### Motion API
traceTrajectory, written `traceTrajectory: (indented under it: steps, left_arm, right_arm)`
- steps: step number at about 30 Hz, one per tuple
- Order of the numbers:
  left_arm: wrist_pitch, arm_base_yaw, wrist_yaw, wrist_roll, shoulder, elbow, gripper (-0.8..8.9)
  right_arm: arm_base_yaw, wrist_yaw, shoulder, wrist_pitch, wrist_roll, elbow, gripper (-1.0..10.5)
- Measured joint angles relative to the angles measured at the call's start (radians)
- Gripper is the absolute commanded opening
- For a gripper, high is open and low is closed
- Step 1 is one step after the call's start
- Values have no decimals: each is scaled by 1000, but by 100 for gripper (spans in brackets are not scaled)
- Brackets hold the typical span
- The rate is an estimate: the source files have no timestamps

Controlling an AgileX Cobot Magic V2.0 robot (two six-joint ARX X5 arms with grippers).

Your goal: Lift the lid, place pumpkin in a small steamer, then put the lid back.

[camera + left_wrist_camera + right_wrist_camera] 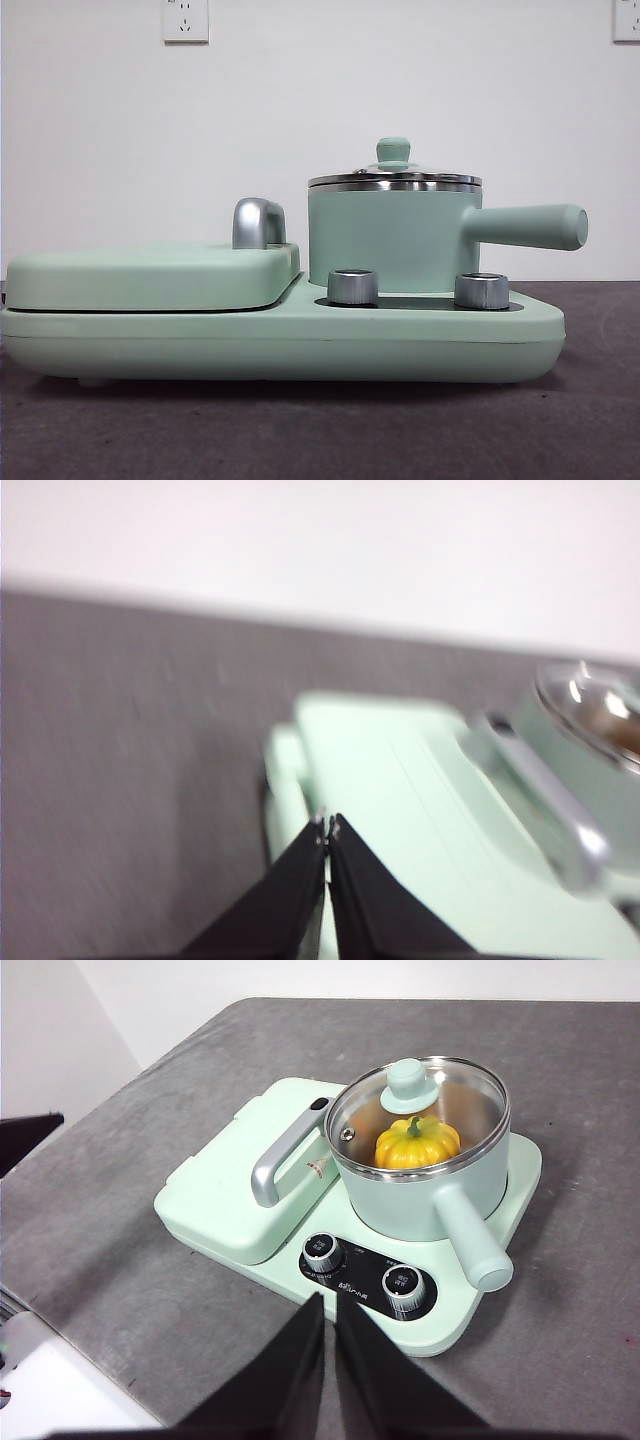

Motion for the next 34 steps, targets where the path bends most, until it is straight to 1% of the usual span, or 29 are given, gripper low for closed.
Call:
traceTrajectory:
  steps: [3,8,12,24,34]
  left_arm:
    - [80,21,-2,53,-51,-107,6]
    - [56,23,-9,104,-119,-225,6]
    - [64,24,-31,111,-164,-270,6]
    - [90,71,-55,115,-164,-288,6]
    - [90,71,-60,114,-164,-288,6]
  right_arm:
    - [0,0,0,0,0,0,17]
    - [0,0,0,0,0,0,17]
    - [0,0,0,0,0,0,17]
    - [0,0,0,0,0,0,17]
    - [0,0,0,0,0,0,17]
